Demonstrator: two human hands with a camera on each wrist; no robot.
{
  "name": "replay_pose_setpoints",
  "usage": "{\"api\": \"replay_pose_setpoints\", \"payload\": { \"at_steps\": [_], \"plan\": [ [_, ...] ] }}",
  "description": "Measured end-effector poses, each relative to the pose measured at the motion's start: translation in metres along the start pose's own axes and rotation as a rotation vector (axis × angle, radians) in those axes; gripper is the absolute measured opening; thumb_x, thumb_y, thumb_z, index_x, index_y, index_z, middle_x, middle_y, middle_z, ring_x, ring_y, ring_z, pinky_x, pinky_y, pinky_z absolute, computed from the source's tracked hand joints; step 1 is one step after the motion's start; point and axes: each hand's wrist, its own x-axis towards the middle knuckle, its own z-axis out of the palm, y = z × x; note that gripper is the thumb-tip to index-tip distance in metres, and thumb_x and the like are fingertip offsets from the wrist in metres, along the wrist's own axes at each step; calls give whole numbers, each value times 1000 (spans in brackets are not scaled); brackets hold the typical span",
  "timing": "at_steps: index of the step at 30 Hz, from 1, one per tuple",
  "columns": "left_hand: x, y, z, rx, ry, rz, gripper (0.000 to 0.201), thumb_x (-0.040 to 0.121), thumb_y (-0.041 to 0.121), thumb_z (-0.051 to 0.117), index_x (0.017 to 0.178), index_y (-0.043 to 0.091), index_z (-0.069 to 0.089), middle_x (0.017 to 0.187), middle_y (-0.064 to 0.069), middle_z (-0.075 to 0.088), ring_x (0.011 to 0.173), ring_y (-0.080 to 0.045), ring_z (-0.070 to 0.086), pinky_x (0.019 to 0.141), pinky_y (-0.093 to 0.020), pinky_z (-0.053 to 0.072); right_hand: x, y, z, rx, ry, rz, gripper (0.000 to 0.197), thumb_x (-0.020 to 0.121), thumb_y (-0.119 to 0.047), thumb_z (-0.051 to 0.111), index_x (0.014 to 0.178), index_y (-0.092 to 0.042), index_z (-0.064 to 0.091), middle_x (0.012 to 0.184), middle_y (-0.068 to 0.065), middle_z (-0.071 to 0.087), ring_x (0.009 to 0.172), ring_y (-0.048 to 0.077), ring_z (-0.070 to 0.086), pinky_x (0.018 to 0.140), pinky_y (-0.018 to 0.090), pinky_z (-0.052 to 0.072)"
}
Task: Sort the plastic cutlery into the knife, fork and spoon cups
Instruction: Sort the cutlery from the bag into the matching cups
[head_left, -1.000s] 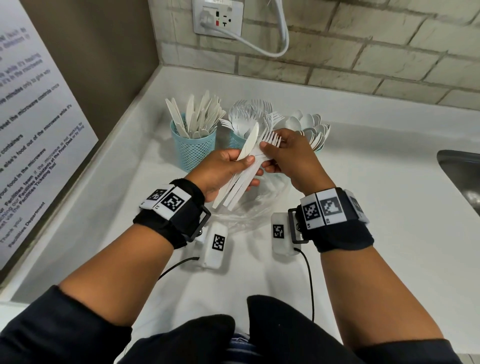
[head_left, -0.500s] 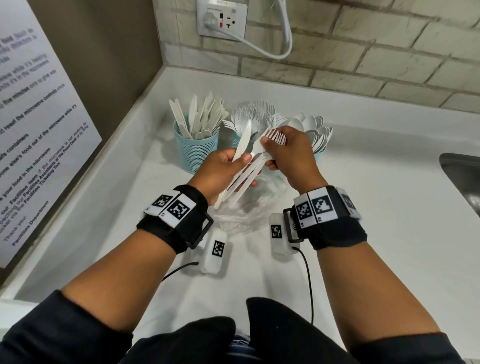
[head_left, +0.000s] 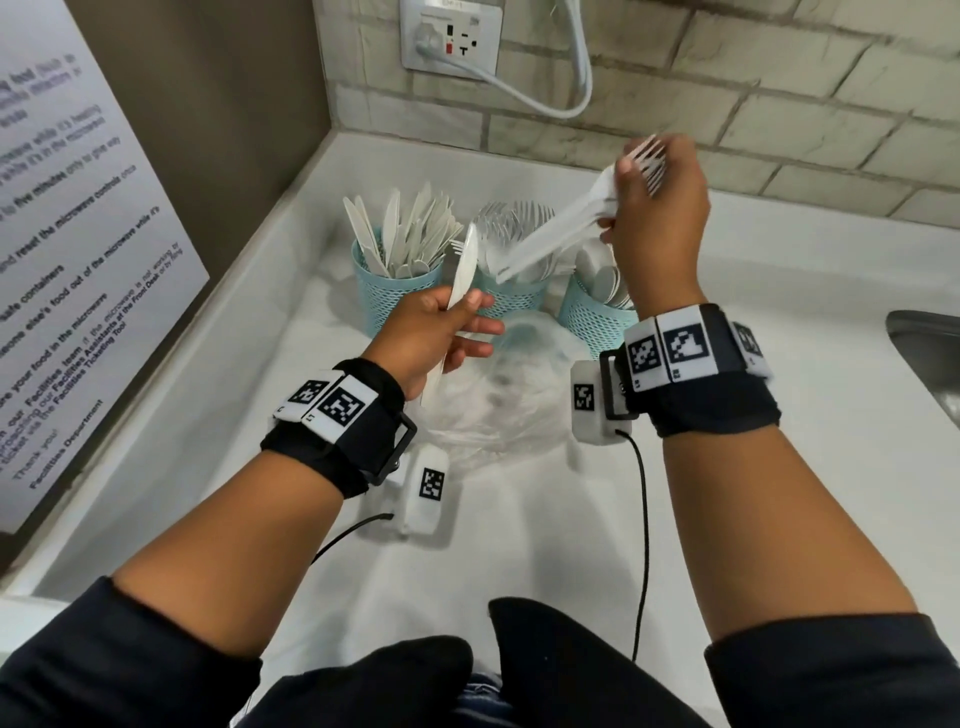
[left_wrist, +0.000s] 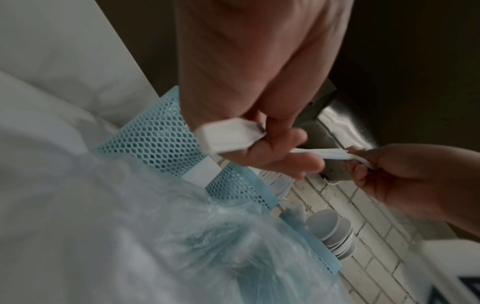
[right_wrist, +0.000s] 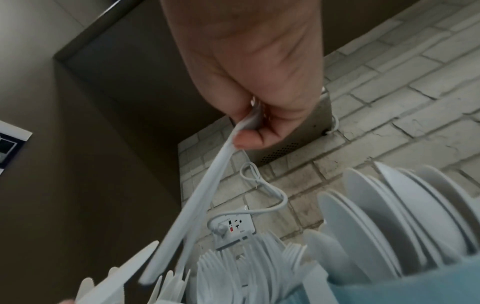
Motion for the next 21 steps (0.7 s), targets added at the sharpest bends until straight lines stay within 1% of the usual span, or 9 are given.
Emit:
{"api": "replay_pose_setpoints", "payload": {
  "at_steps": [2,3,5,7,13,15,17,19,21],
  "plan": [
    [1,1,1,29,9,-6,19,98,27,45,92,19,61,79,-1,68,43,-2,52,38,-11,32,5,-2,4,-59,53,-102,5,96,-15,46,95,-13,50,73,-13,51,71,21,59,59,38,54],
    [1,2,1,36,11,-14,22,99,28,43,92,19,61,79,-1,68,43,-3,47,38,-11,30,4,-2,7,-90,57,-155,12,96,-15,44,97,-9,53,73,-11,52,71,20,57,60,37,52],
    [1,3,2,31,10,-42,27,100,30,38,96,17,61,77,-1,68,46,-5,40,37,-11,27,1,1,15,-138,31,-241,20,97,-14,40,102,-1,54,77,-5,53,70,16,50,61,24,42],
    [1,3,2,1,-5,-70,31,101,31,35,103,14,61,75,-1,69,46,-6,37,37,-12,25,-5,6,22,-180,-14,-285,21,97,-13,39,103,-1,56,80,-3,53,71,13,46,58,16,33],
    [-1,5,-1,-81,-45,-110,29,100,17,32,107,11,59,64,0,69,45,-7,37,39,-14,25,-16,26,38,-379,-253,-312,25,98,-16,37,108,-5,57,89,13,64,84,28,55,69,35,40],
    [-1,5,-2,-92,-43,-108,30,100,15,31,110,10,58,63,0,69,47,-8,37,39,-14,26,-19,32,40,-523,-308,-334,30,100,-20,35,112,-6,59,99,15,66,99,31,51,76,38,39],
    [-1,4,-3,-100,-42,-106,29,100,15,32,110,9,59,63,0,69,49,-8,38,39,-13,28,-21,37,41,-675,-341,-359,33,100,-26,35,116,-12,60,116,7,64,114,31,43,86,38,35],
    [-1,3,-3,-105,-48,-103,28,100,16,33,105,11,60,64,0,69,51,-9,41,40,-14,31,-25,43,41,-775,-396,-345,34,100,-29,34,124,-19,56,138,0,50,127,30,34,96,38,28],
    [-2,2,-3,-106,-60,-98,26,100,16,35,102,12,60,65,0,69,50,-8,46,42,-14,33,-28,45,40,-832,-459,-310,37,100,-28,33,134,-25,47,148,-3,37,133,29,26,102,40,24]
  ]
}}
